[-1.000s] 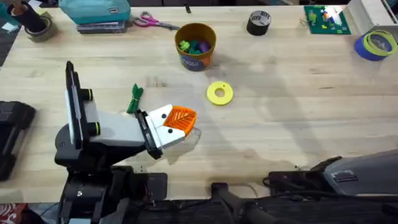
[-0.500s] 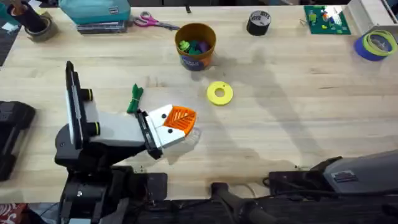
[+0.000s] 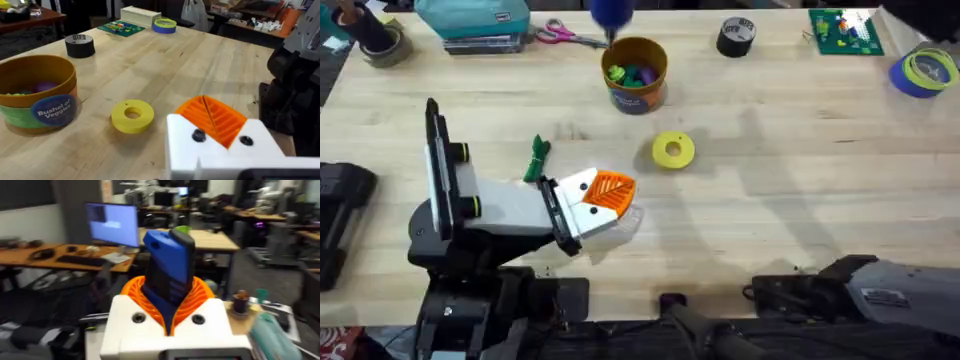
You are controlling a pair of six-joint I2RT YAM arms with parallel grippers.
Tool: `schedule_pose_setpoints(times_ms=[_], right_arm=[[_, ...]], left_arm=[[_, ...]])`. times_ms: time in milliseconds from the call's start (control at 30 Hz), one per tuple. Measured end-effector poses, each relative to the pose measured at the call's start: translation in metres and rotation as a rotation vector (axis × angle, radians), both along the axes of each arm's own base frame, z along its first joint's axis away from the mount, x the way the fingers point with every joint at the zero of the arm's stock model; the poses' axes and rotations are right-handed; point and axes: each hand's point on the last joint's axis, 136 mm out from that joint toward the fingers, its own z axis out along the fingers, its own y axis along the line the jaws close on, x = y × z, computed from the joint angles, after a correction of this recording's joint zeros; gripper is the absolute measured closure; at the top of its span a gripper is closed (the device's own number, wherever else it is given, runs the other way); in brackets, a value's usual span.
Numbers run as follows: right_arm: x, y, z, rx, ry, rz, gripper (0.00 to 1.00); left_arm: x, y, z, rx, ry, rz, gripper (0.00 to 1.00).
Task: Pick up the gripper from the table and insert it into the empty holder that is missing its gripper. Then pick up a screw, insert it into the mounting hole, and use the screwdriver to tighten it. Finally, clean up the table by picking up the vegetable and placing it into the bucket.
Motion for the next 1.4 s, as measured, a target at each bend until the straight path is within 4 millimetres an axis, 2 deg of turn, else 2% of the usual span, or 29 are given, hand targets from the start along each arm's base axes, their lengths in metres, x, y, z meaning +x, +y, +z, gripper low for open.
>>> schedule_pose_setpoints(times_ms=[133,167,300,533,867,1400], right_arm=[[-0.019,0.008,-0.006,-0.022,-0.008,0.09,0.977],[-0.034,0.017,-0.007,-0.028,-0.012,0.146,0.977],[-0.047,0.023,-0.008,-0.037,-0.016,0.195,0.977],[-0.054,0.027,-0.008,-0.037,-0.022,0.216,0.977],[-0.077,0.041,-0.009,-0.032,-0.05,0.285,0.977],[-0.078,0.041,-0.008,-0.028,-0.074,0.281,0.977]], left_arm=[[0.0,0.0,0.0,0.0,0.0,0.0,0.996],[0.0,0.0,0.0,0.0,0.0,0.0,0.996],[0.0,0.0,0.0,0.0,0.0,0.0,0.996],[0.0,0.0,0.0,0.0,0.0,0.0,0.996],[0.0,0.0,0.0,0.0,0.0,0.0,0.996],[0.0,0.0,0.0,0.0,0.0,0.0,0.996]])
